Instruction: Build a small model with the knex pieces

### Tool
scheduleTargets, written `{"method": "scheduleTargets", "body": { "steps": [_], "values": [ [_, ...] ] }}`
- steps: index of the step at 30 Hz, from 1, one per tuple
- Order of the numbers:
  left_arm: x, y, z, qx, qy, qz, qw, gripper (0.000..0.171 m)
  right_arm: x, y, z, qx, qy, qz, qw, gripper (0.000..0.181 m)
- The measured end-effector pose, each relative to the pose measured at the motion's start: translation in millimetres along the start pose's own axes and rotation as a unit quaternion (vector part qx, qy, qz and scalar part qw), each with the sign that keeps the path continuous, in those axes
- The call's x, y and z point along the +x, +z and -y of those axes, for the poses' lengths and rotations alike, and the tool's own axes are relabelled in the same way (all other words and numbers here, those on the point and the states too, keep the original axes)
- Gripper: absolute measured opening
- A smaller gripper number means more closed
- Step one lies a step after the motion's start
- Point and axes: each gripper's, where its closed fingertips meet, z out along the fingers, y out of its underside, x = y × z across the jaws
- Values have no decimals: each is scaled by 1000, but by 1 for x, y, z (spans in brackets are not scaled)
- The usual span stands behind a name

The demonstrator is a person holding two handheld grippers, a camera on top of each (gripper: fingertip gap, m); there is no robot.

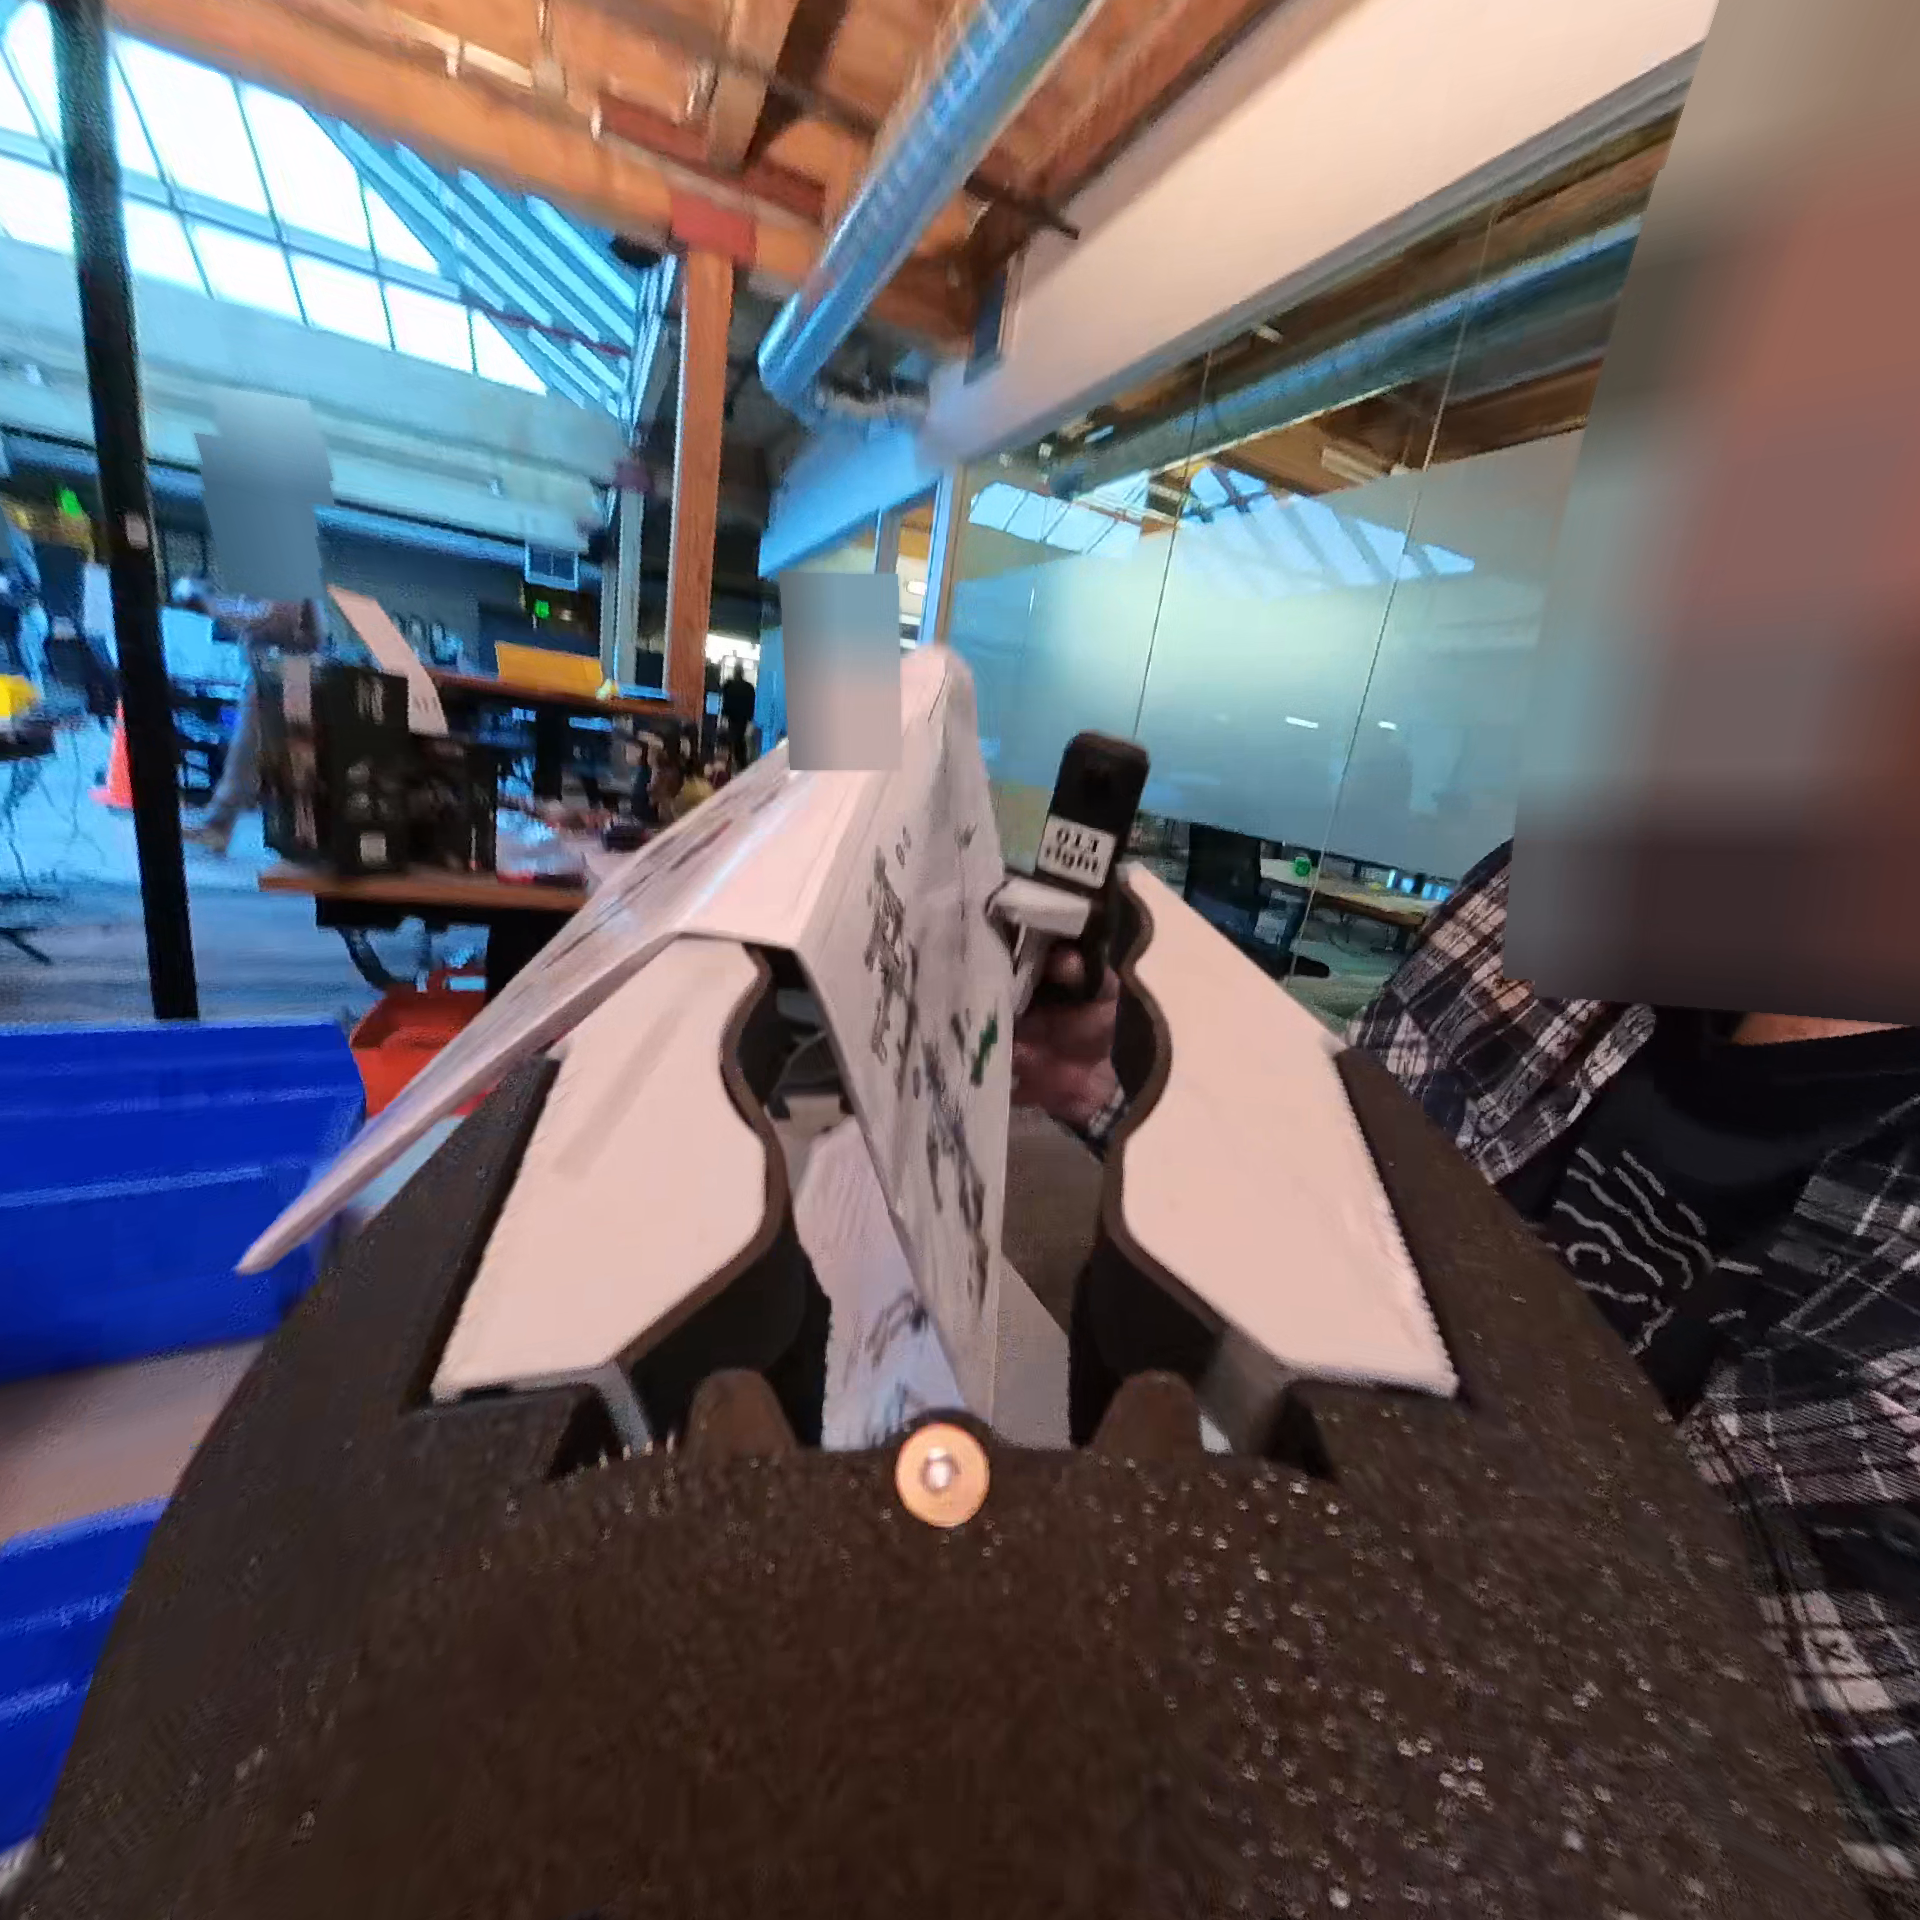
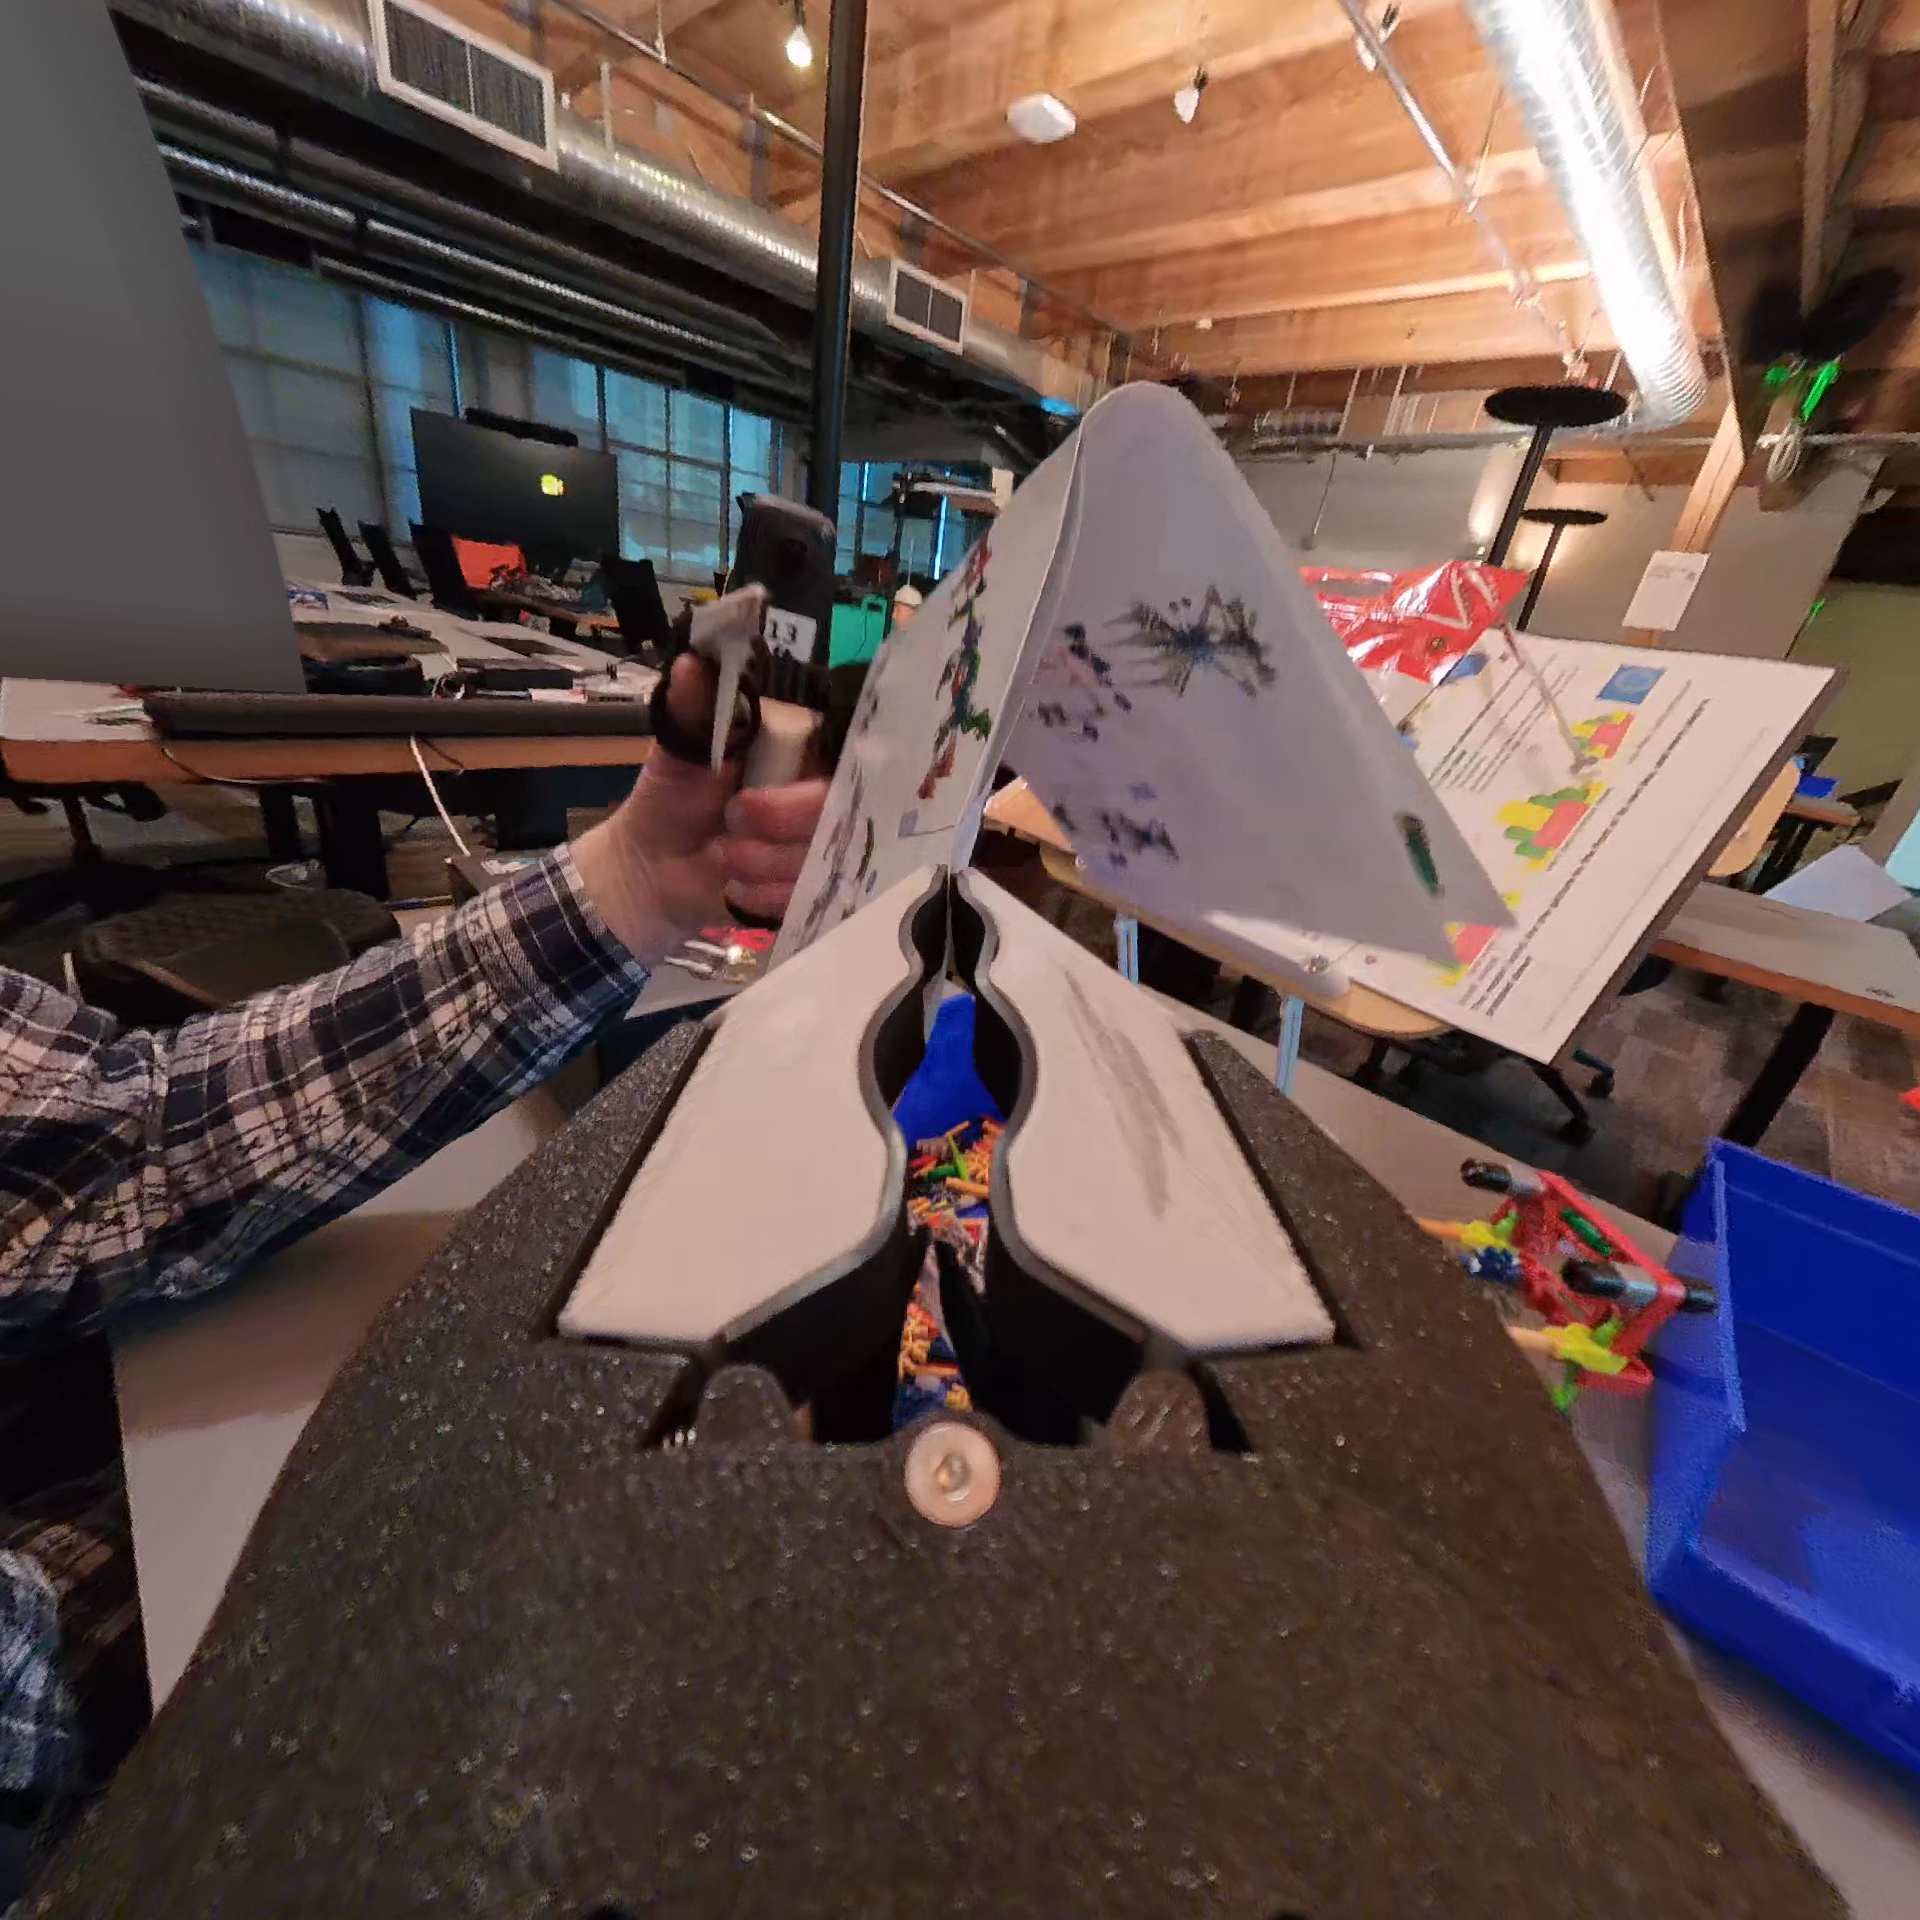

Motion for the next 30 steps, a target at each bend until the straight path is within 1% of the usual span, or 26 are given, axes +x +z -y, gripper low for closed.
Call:
{"method": "scheduleTargets", "body": {
  "steps": [5,7,10,11,13,14,15,19,20,21,22,23,24,25,27,30],
  "values": [
    [13,-4,15,34,64,-2,997,54,-9,-3,-21,-24,21,22,999,0],
    [13,-5,15,30,72,3,997,50,-15,-4,-29,-33,25,35,999,0],
    [9,-7,17,38,76,15,996,50,-25,-4,-42,-53,22,55,997,0],
    [8,-7,17,40,75,16,996,46,-27,-4,-46,-60,22,57,996,0],
    [1,-7,16,34,83,38,995,33,-33,-3,-54,-73,24,64,995,0],
    [-4,-7,14,27,88,55,994,19,-36,-3,-58,-80,24,70,994,0],
    [-7,-6,13,22,93,65,993,11,-39,-3,-61,-85,26,76,993,0],
    [4,0,8,12,117,41,992,0,-53,-1,-80,-119,38,104,987,1],
    [7,1,6,6,123,33,992,0,-55,-1,-83,-122,44,107,986,6],
    [9,1,5,1,124,30,992,0,-56,-1,-82,-117,53,111,986,17],
    [14,1,5,0,130,19,991,0,-57,-2,-78,-104,69,119,985,33],
    [23,1,4,1,139,-1,990,0,-57,-4,-74,-90,93,128,983,45],
    [31,4,2,0,147,-20,989,0,-54,-5,-69,-73,123,135,981,57],
    [38,5,-2,-10,153,-38,988,0,-49,-6,-63,-53,152,139,977,64],
    [52,9,-13,-38,166,-70,983,0,-36,-9,-52,-17,191,132,973,69],
    [63,16,-22,-59,174,-95,978,0,-33,-13,-42,-2,214,144,966,71]
  ]
}}
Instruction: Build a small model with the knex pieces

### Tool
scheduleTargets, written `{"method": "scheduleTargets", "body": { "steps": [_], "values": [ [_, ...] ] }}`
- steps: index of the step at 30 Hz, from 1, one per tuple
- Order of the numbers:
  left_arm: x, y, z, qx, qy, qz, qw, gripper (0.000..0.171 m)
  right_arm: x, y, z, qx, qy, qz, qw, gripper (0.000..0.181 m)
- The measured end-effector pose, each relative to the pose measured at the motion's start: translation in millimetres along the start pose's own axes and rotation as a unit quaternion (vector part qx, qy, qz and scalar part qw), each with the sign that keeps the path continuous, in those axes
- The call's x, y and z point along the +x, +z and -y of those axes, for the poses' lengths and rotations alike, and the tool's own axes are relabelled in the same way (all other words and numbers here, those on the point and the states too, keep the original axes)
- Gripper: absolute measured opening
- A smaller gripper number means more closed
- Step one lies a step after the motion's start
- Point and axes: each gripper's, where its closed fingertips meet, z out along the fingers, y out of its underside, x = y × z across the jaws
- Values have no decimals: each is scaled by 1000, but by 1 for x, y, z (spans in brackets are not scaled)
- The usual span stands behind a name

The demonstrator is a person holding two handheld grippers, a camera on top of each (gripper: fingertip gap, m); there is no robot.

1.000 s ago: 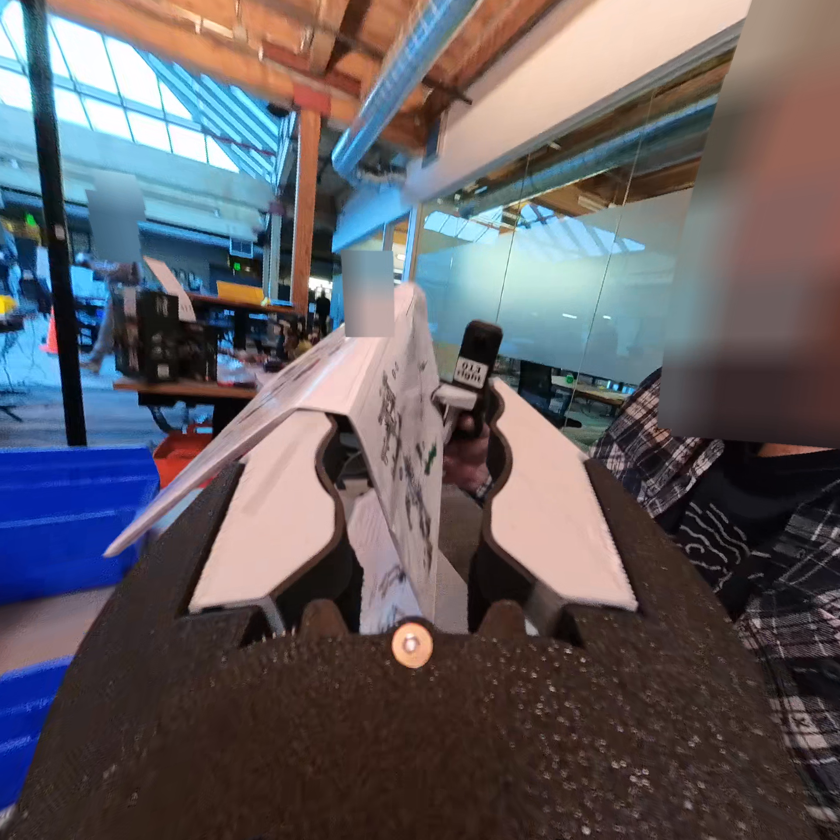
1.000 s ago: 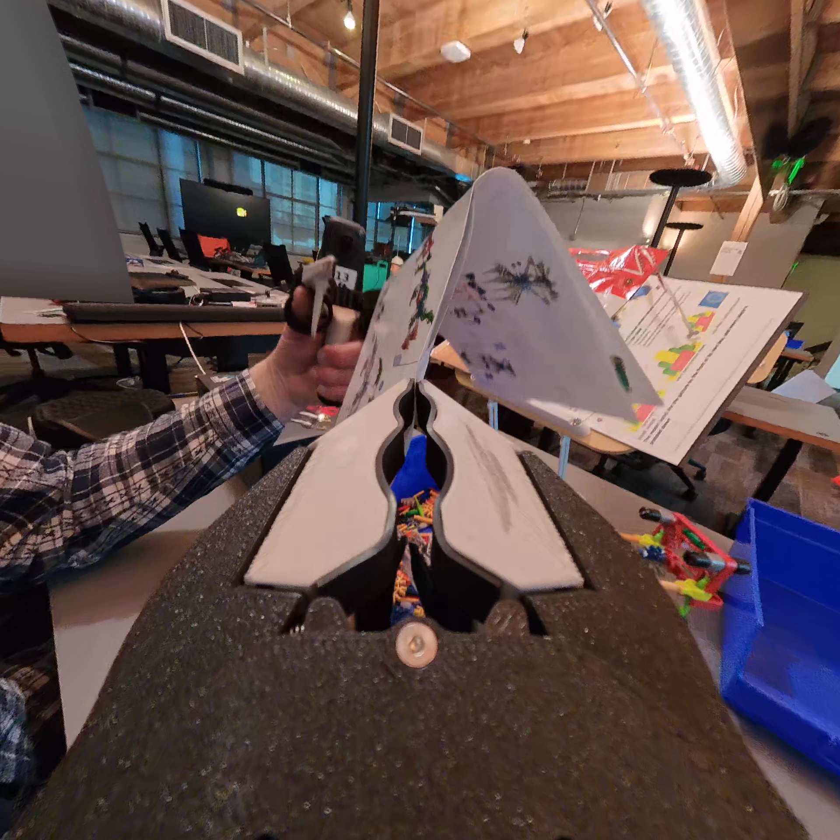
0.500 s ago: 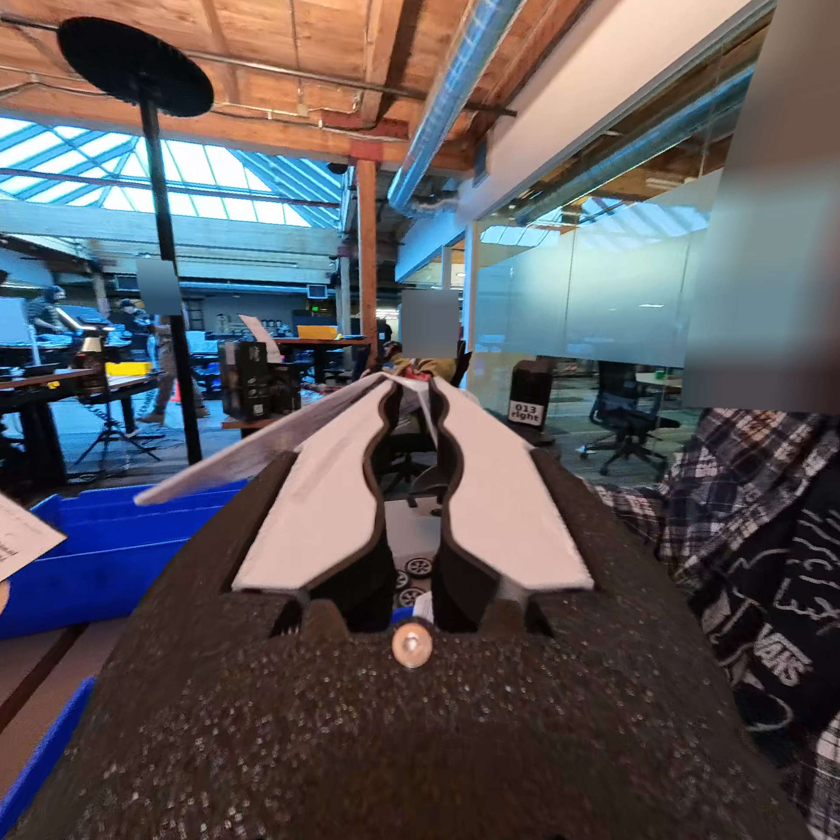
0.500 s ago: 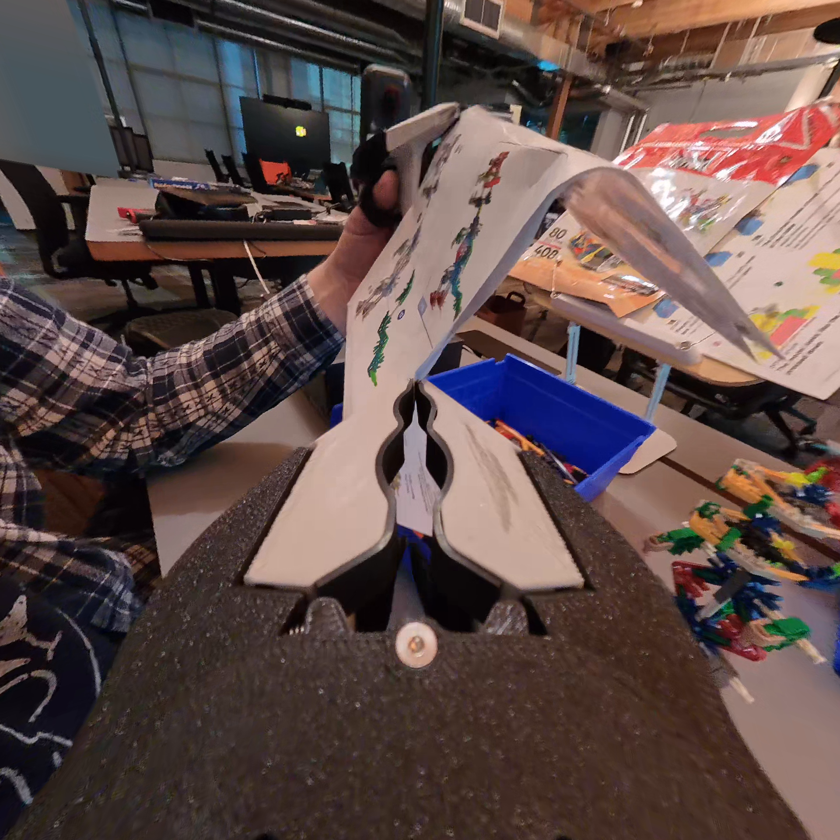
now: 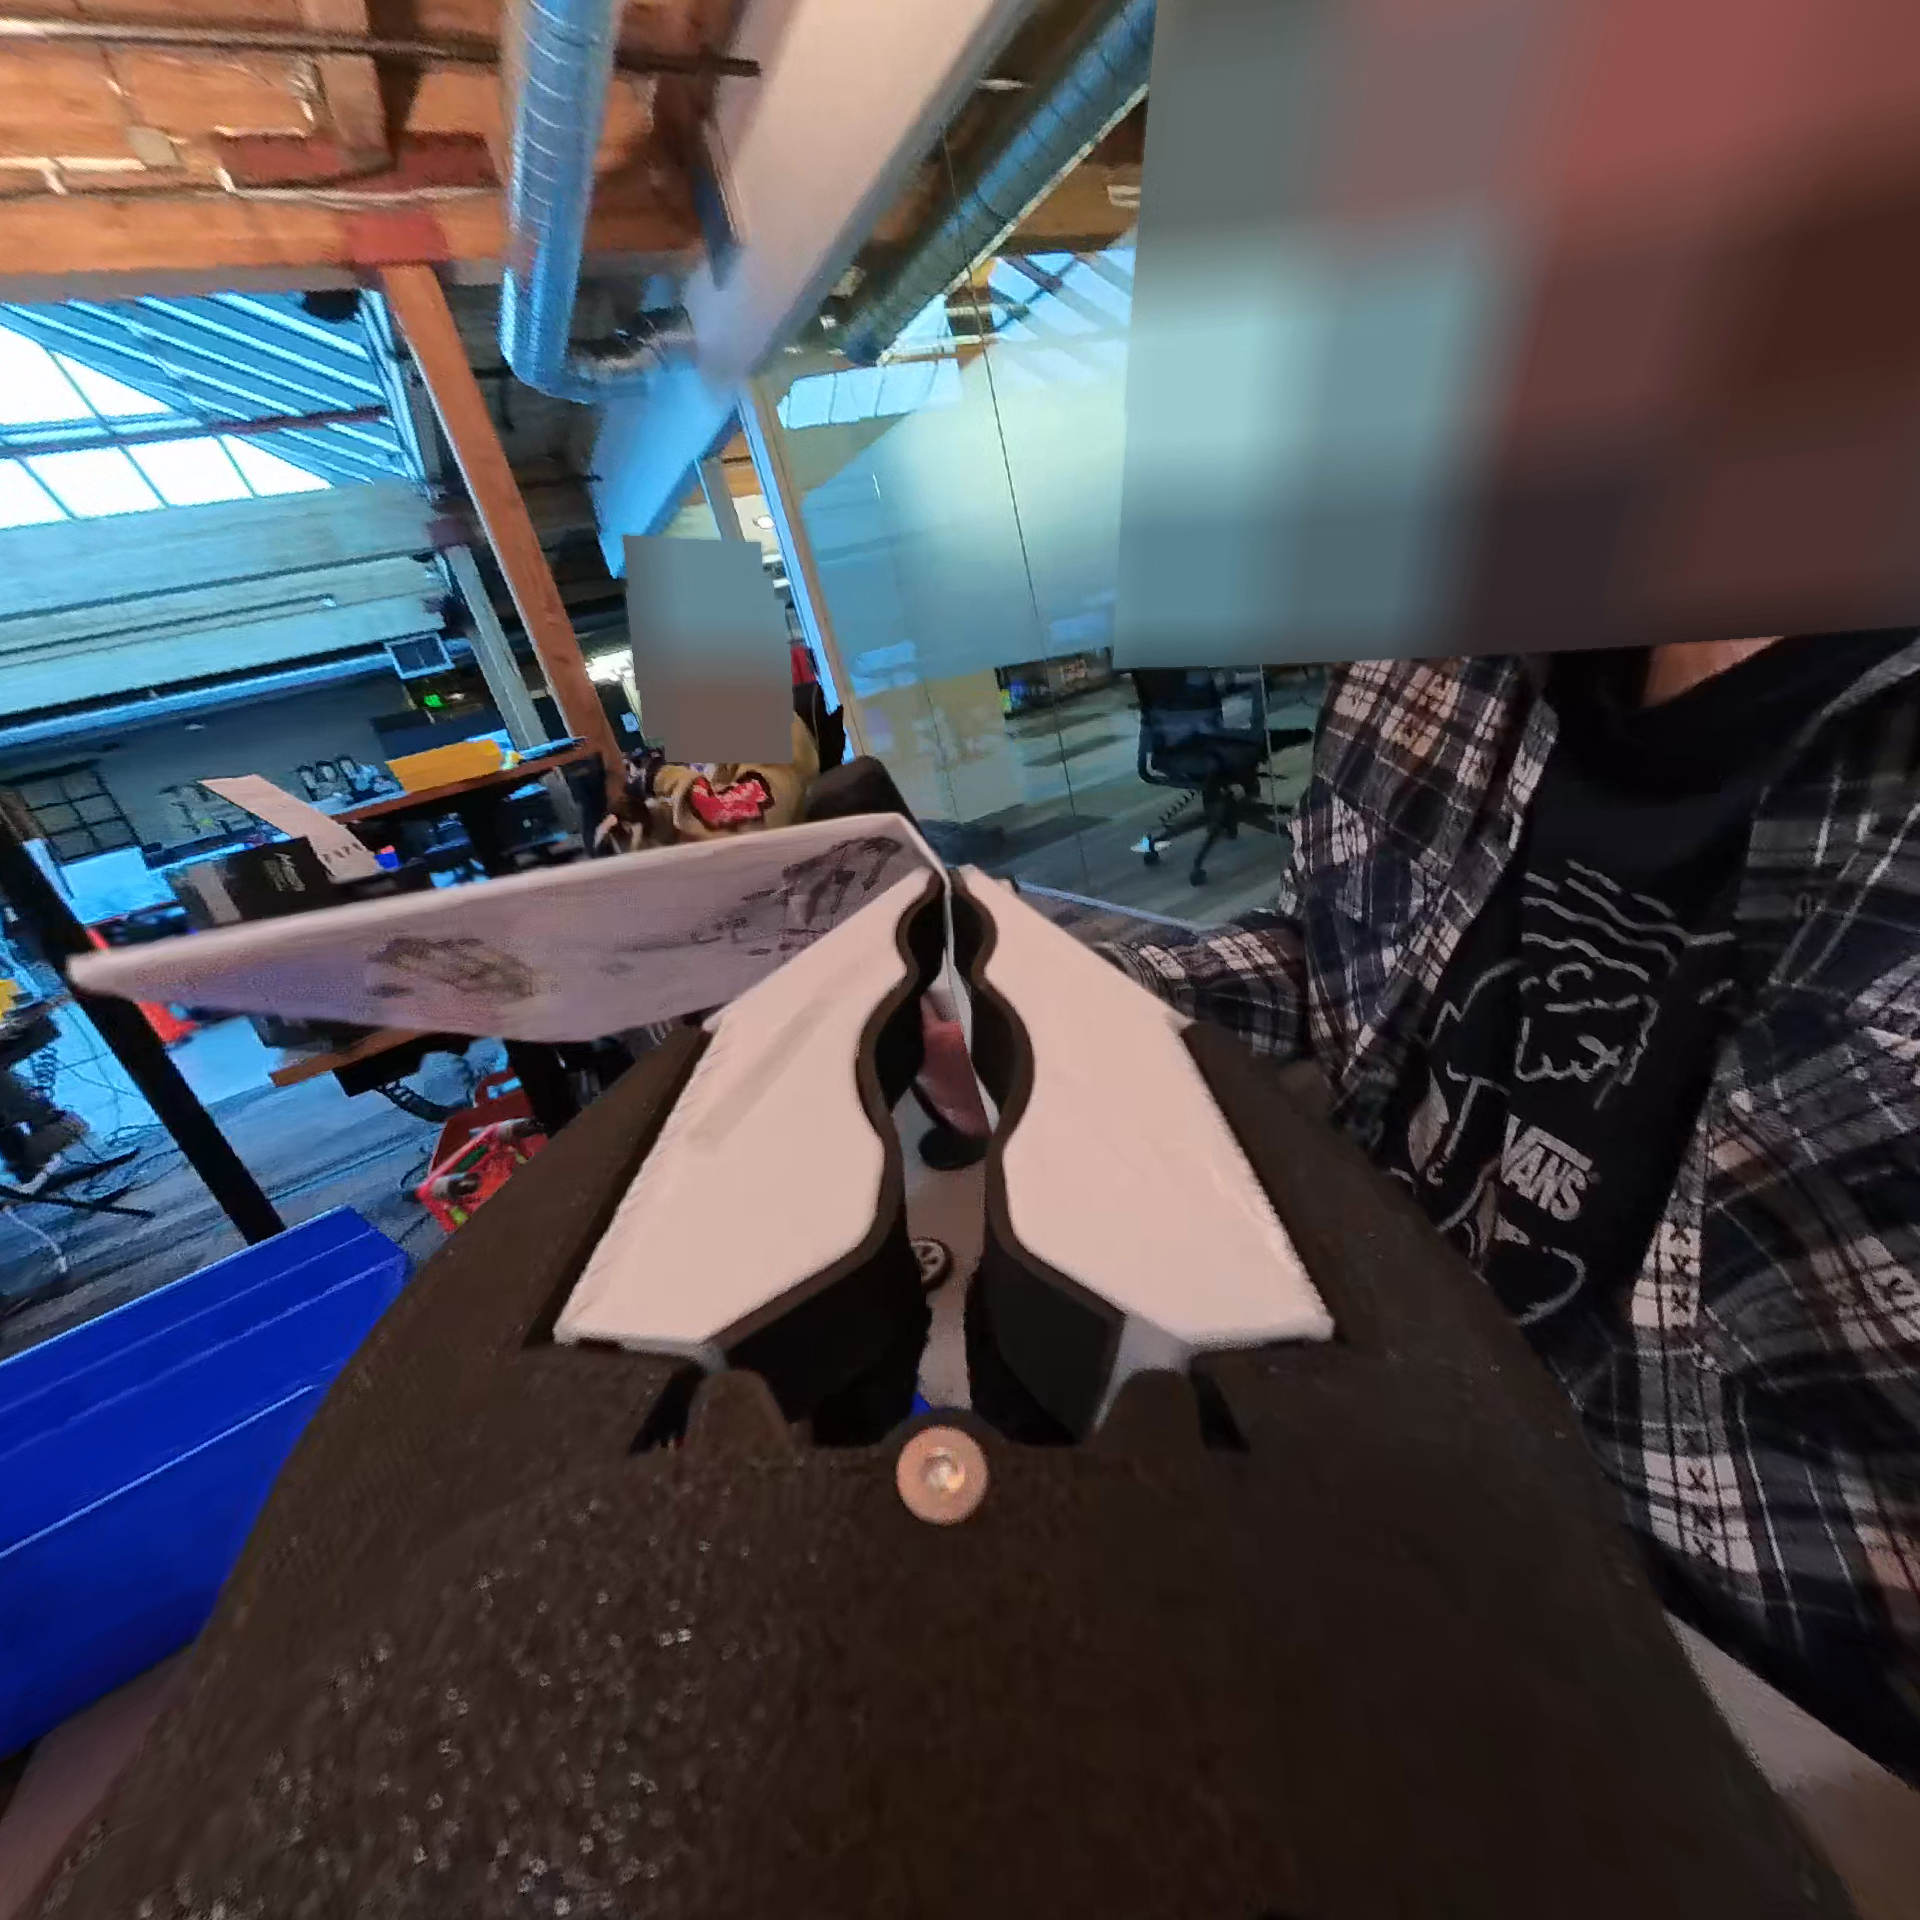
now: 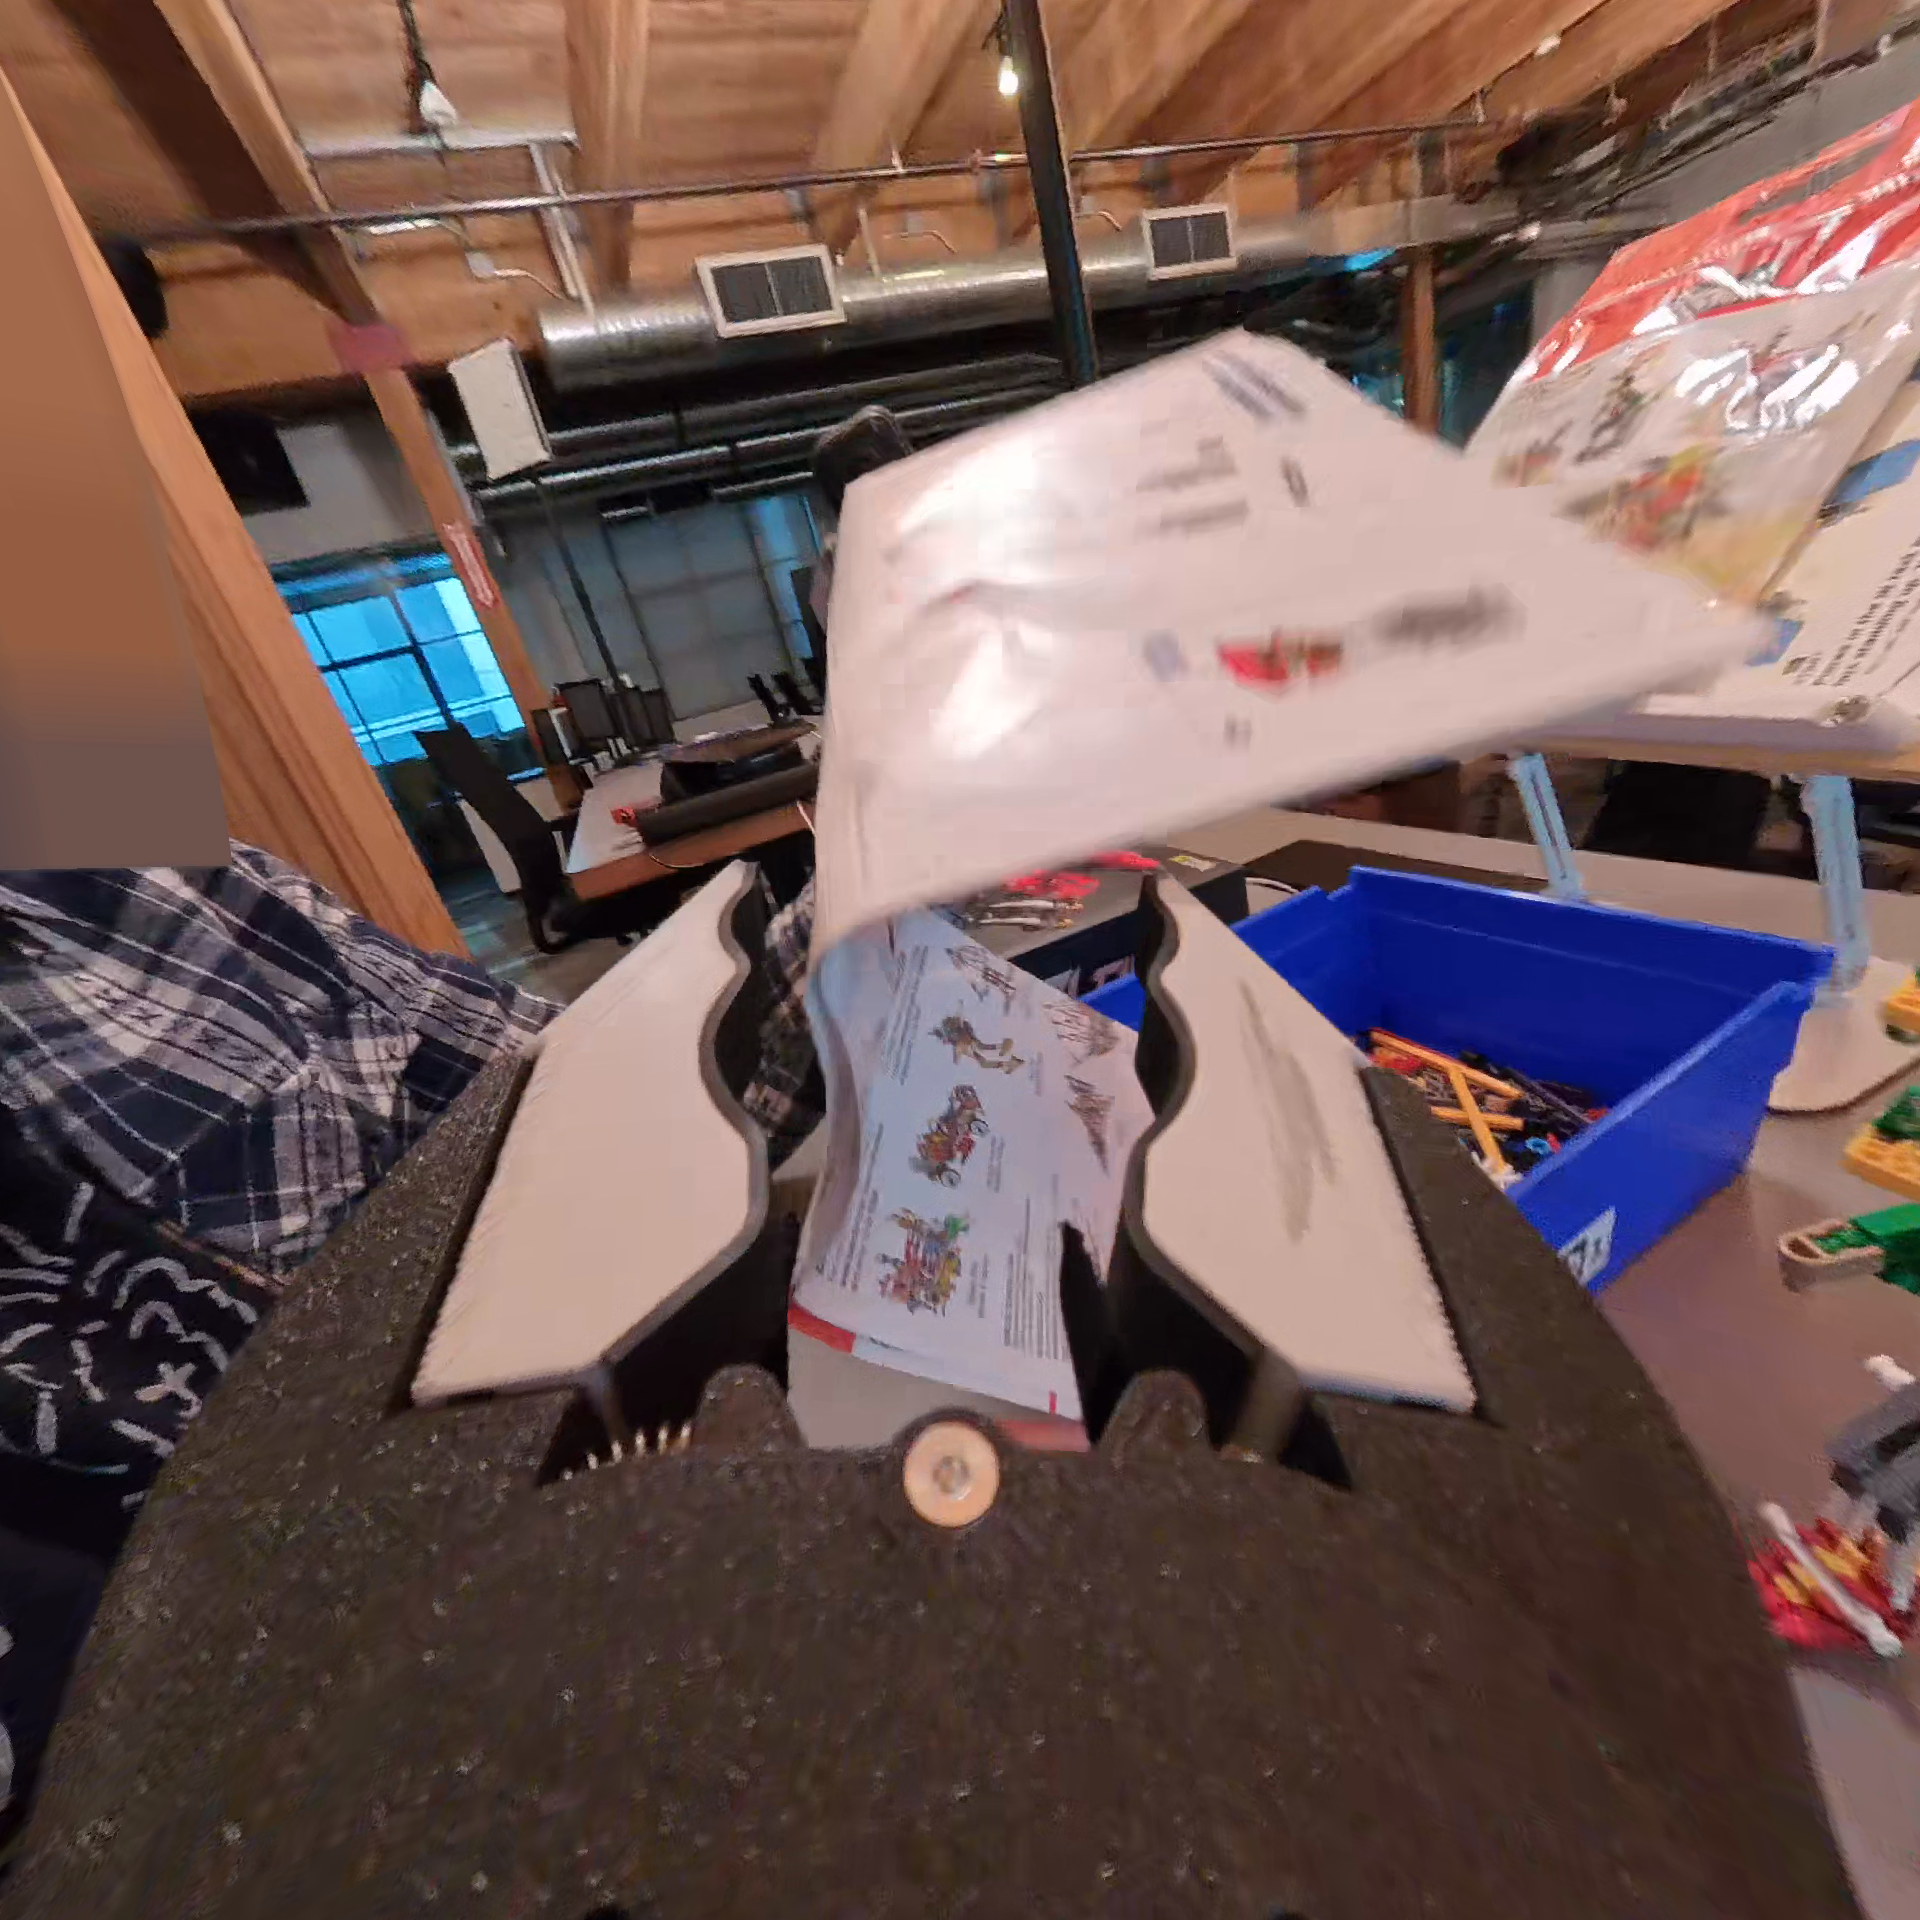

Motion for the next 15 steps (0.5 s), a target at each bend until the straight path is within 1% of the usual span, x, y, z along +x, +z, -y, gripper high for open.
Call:
{"method": "scheduleTargets", "body": {
  "steps": [2,3,5,6,7,10,12,14,15],
  "values": [
    [7,4,-8,-19,-4,-21,1000,0,-6,1,7,10,-11,4,1000,69],
    [10,6,-10,-22,-8,-32,999,0,-6,3,8,10,-14,0,1000,64],
    [10,8,-16,-34,-13,-36,999,0,-4,5,7,-2,-21,-14,1000,26],
    [11,8,-18,-39,-18,-41,998,0,-4,5,8,-2,-36,-22,999,19],
    [10,7,-21,-46,-22,-38,998,0,-5,4,10,3,-52,-27,998,2],
    [-6,4,-34,-78,-32,5,996,0,1,0,18,17,-58,-48,997,0],
    [-13,4,-38,-87,-41,24,995,1,5,-1,17,10,-57,-55,997,0],
    [-23,5,-41,-96,-47,51,993,23,10,-2,17,6,-51,-63,997,0],
    [-25,7,-44,-104,-46,57,992,27,10,-2,18,7,-47,-62,997,0]
  ]
}}
